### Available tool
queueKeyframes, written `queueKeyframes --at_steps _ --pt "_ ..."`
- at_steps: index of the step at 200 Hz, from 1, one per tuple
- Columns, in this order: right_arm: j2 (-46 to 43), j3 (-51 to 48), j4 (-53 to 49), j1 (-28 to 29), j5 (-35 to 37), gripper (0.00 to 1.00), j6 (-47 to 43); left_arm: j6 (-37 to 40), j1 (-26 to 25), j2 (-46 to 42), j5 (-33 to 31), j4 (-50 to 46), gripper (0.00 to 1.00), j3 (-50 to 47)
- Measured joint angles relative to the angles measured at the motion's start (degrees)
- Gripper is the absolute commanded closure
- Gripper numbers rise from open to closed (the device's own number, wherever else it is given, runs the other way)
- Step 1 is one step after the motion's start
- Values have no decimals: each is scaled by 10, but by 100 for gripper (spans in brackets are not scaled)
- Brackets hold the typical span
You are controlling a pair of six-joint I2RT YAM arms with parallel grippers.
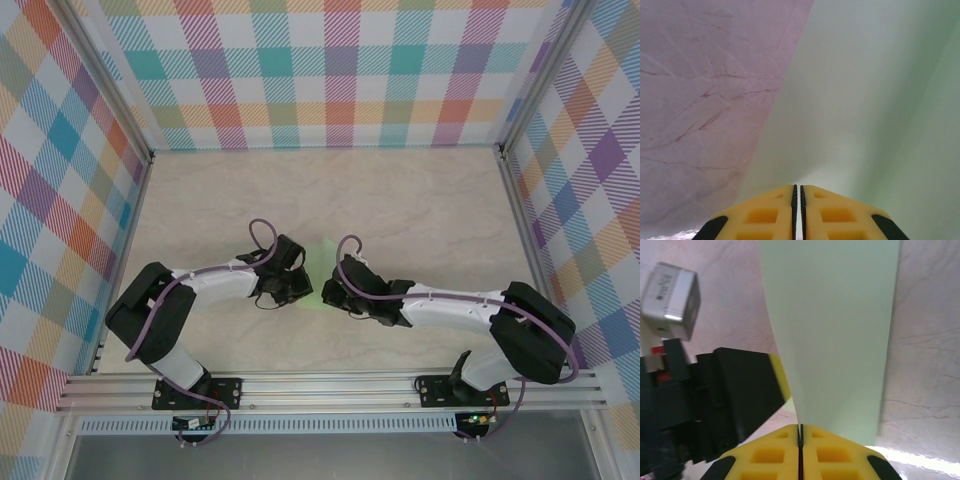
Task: Fold a paper plane with a square sheet of paper (pick it up from the middle)
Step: Fold the triangle a second time at the center of the table.
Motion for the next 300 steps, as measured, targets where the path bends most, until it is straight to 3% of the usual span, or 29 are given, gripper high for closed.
queueKeyframes --at_steps 48,144,255,300 --pt "34 35 -13 -10 -62 91 -67 6 0 15 -4 9 91 0" --pt "63 68 -51 -83 -191 90 -202 35 -3 14 -11 9 89 -1" --pt "124 99 -67 -118 -254 91 -247 61 -3 -52 -72 -40 85 -16" --pt "145 123 -73 -123 -280 91 -262 79 -3 -53 -94 -56 87 -16"
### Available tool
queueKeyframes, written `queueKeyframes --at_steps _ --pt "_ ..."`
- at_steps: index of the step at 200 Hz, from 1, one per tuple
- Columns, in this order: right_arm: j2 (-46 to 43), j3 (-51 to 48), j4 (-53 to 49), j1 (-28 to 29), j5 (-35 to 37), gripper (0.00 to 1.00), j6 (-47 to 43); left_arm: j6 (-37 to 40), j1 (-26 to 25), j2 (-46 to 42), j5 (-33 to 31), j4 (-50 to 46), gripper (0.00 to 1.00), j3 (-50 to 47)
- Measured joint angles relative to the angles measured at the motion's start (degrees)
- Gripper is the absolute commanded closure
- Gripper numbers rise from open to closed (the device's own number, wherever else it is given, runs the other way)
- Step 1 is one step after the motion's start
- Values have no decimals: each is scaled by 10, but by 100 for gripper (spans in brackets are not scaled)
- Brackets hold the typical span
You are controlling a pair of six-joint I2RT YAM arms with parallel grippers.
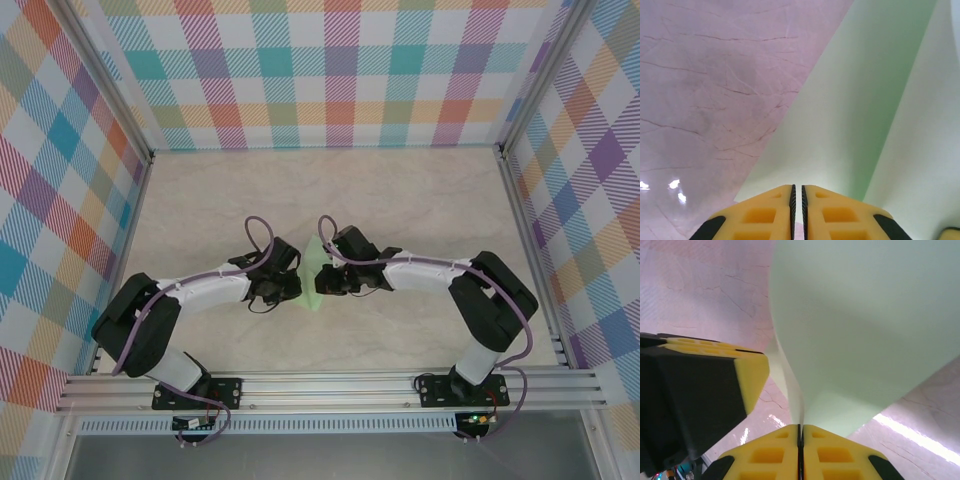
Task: Fold a paper plane with a square sheet of paper (pick it up from the middle)
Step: Fold the triangle a second time at the center of the table.
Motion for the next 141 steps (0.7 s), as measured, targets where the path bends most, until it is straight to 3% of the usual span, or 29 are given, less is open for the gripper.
queueKeyframes --at_steps 141 --pt "72 42 -24 -60 -112 88 -45 18 1 35 0 -1 92 6"
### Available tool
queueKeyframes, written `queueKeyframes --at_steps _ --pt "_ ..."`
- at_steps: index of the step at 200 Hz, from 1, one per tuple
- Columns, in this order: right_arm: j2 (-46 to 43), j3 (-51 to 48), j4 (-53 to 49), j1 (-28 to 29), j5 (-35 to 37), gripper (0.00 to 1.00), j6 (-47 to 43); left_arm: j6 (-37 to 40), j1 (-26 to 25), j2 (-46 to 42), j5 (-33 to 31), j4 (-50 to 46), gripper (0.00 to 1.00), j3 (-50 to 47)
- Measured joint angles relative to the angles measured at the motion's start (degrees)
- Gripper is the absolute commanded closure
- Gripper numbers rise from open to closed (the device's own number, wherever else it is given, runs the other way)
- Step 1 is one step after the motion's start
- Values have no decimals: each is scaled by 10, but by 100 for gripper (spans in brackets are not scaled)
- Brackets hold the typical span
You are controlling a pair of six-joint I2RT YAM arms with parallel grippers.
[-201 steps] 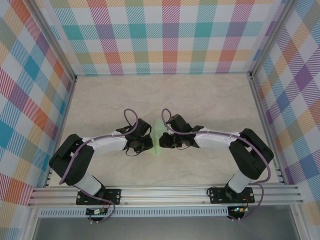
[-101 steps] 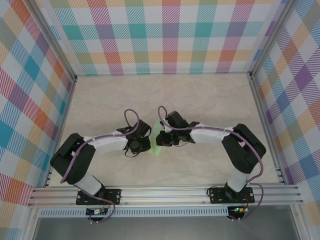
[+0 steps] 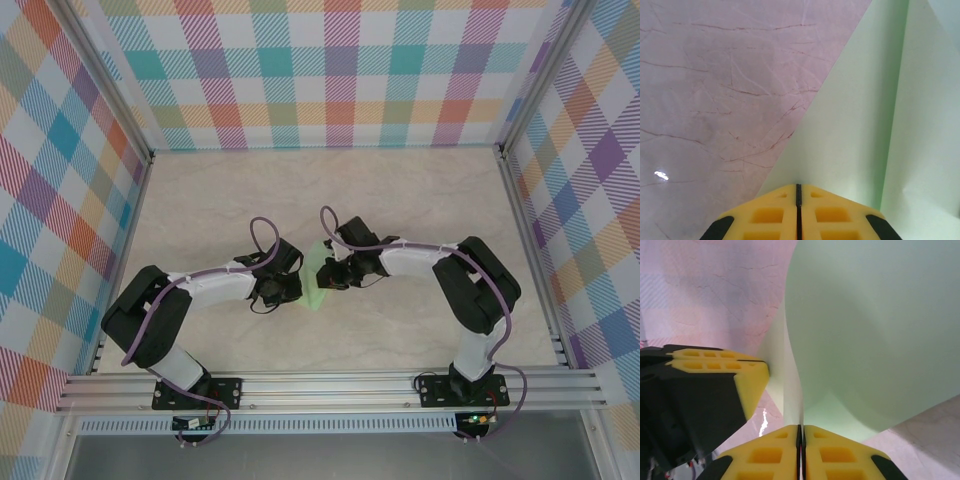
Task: Fold a paper plane with a square sheet of paper (pick it up from the middle)
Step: Fold the triangle a second time at the center of the table.
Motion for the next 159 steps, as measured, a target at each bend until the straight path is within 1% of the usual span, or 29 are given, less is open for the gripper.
queueKeyframes --at_steps 34,51,105,159 --pt "13 4 4 -25 -47 86 -15 0 0 3 0 -1 93 3" --pt "32 14 -1 -32 -55 86 -29 0 0 3 1 -1 93 3" --pt "51 39 -35 -32 -49 86 -60 0 0 4 1 -3 93 6" --pt "61 56 -63 -32 -23 85 -85 0 0 5 3 -3 93 7"
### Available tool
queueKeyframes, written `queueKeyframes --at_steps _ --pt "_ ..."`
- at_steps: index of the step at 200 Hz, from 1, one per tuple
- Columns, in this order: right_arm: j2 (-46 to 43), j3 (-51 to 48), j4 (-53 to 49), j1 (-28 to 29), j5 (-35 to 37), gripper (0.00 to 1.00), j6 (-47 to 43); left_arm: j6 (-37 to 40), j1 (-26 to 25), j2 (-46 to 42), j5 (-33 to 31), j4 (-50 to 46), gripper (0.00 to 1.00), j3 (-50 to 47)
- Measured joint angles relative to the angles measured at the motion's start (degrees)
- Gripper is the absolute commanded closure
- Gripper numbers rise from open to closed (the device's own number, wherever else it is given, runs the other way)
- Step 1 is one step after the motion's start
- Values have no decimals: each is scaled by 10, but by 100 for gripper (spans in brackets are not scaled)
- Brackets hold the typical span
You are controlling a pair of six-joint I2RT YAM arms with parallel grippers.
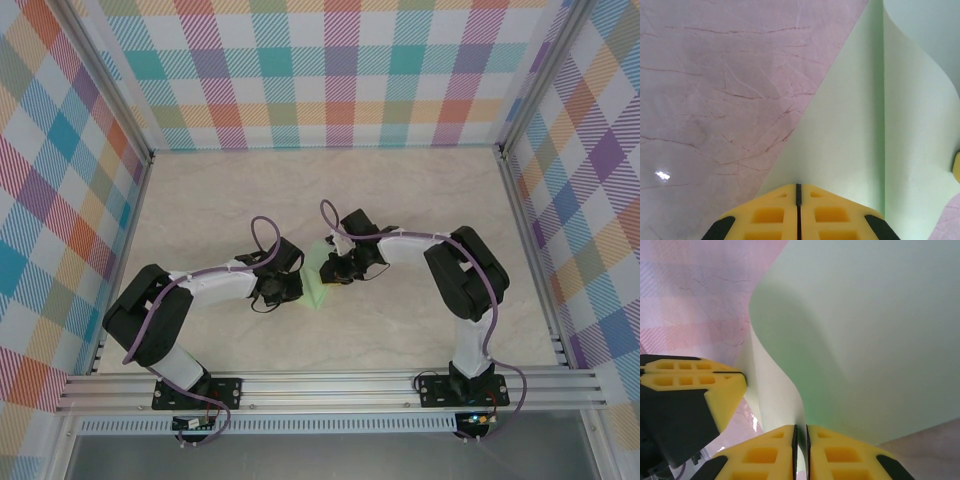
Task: Fold a paper plane with a square sheet of paper (pick it up from the middle)
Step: Fold the triangle a second time at the center of the table.
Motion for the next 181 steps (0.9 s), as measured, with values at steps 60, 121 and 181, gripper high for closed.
queueKeyframes --at_steps 60,121,181 --pt "5 3 -15 0 23 84 -6 2 0 1 1 -2 93 2" --pt "5 7 -21 0 31 85 -9 9 0 7 5 -2 93 8" --pt "13 23 -37 0 43 86 -20 11 0 8 6 -2 94 10"
